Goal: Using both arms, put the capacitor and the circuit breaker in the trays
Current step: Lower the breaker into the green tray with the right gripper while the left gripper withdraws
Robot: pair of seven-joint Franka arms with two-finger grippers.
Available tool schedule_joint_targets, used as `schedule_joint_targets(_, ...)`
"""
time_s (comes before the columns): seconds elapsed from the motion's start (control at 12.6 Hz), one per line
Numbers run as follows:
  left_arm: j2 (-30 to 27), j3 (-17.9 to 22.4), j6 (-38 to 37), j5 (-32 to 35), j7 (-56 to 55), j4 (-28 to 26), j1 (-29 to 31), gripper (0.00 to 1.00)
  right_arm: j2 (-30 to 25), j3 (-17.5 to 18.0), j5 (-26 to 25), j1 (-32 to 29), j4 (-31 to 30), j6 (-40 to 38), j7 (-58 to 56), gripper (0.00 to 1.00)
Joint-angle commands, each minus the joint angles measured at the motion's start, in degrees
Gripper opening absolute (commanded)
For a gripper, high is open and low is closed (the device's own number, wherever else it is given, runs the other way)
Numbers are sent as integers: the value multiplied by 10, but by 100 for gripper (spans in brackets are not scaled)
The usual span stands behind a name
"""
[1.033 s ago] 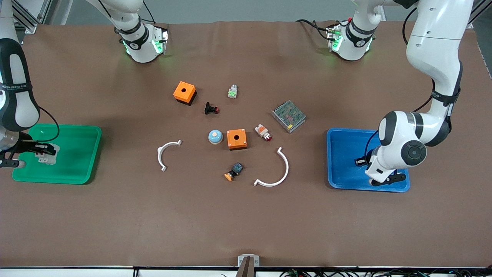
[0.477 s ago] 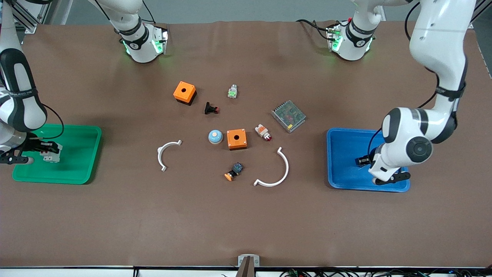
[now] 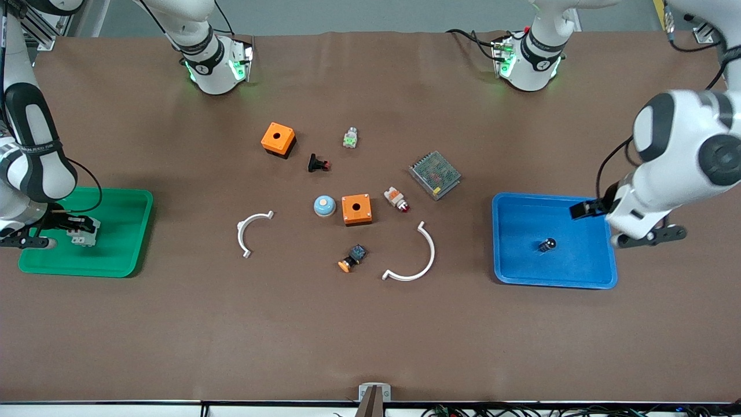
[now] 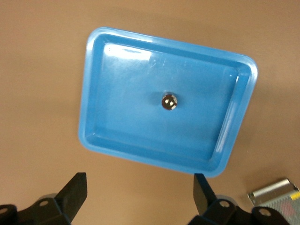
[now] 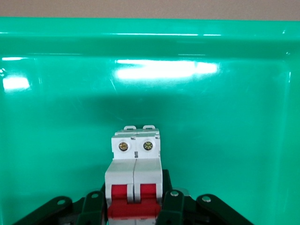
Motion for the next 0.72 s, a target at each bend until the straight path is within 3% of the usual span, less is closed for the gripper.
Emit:
schedule_joint_targets(0.0, -75, -4, -31, -31, 20, -17, 7, 100, 0, 12, 8, -11, 8, -6, -8, 99)
schedule_joint_targets(0.24, -125, -4, -60, -32, 22, 1, 5, 100, -7, 13, 3, 1, 33, -30, -7, 100)
schedule_joint_targets(0.64, -96, -3, -128, -31, 21, 116, 4, 100, -16, 11, -2, 68, 211, -292, 12, 100)
